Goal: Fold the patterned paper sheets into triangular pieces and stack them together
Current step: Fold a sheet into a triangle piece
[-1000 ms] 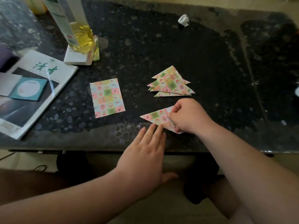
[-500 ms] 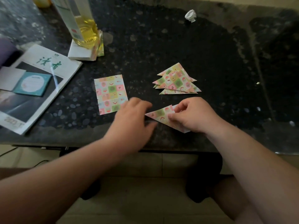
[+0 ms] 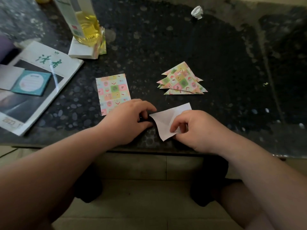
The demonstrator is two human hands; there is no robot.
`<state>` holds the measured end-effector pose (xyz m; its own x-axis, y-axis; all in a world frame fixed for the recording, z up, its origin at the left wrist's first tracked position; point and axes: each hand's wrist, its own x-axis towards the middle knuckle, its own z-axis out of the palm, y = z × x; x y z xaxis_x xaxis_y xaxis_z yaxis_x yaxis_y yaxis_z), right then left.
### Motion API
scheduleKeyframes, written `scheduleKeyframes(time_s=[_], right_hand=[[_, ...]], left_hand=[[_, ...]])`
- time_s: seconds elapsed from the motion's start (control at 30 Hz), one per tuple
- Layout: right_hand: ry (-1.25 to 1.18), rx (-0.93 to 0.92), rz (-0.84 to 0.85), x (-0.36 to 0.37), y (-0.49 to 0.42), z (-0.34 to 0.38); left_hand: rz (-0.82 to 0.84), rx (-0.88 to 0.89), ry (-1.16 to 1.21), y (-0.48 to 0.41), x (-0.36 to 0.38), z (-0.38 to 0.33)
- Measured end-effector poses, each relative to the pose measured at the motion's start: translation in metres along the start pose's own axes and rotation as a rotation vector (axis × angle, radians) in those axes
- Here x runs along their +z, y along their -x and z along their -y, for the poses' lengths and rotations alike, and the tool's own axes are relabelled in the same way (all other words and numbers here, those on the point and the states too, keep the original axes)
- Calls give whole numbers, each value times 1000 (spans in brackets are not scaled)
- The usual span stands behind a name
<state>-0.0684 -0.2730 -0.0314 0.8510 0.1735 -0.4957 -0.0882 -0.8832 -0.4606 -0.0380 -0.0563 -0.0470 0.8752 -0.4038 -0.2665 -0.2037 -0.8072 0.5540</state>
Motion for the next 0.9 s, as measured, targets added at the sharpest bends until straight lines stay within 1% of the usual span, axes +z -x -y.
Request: scheduleKeyframes(time_s=[0.2, 0.3, 0.43, 0.5, 0.6, 0.67, 0.83, 0.9], right_hand=[[-21, -62, -64, 2, 0, -5], [-64, -87, -88, 4, -2, -7], [-16, -100, -77, 2, -3, -7], [-26, -92, -77, 3, -3, -5], [-46, -39, -92, 5, -6, -4], [-58, 29, -105, 5, -9, -3], [-117, 167, -204, 5, -14, 1], [-120, 198, -219, 7, -15, 3]], left_hand=[[-41, 133, -67, 0, 6, 2], [-35, 93, -104, -4, 6, 5], [-64, 76, -102, -6, 8, 6], [-52, 57, -105, -6, 7, 5], [-25, 18, -111, -8, 6, 2], [-16, -11, -91, -9, 4, 1], [5, -86, -129, -13, 3, -4], [18, -106, -138, -14, 3, -4]])
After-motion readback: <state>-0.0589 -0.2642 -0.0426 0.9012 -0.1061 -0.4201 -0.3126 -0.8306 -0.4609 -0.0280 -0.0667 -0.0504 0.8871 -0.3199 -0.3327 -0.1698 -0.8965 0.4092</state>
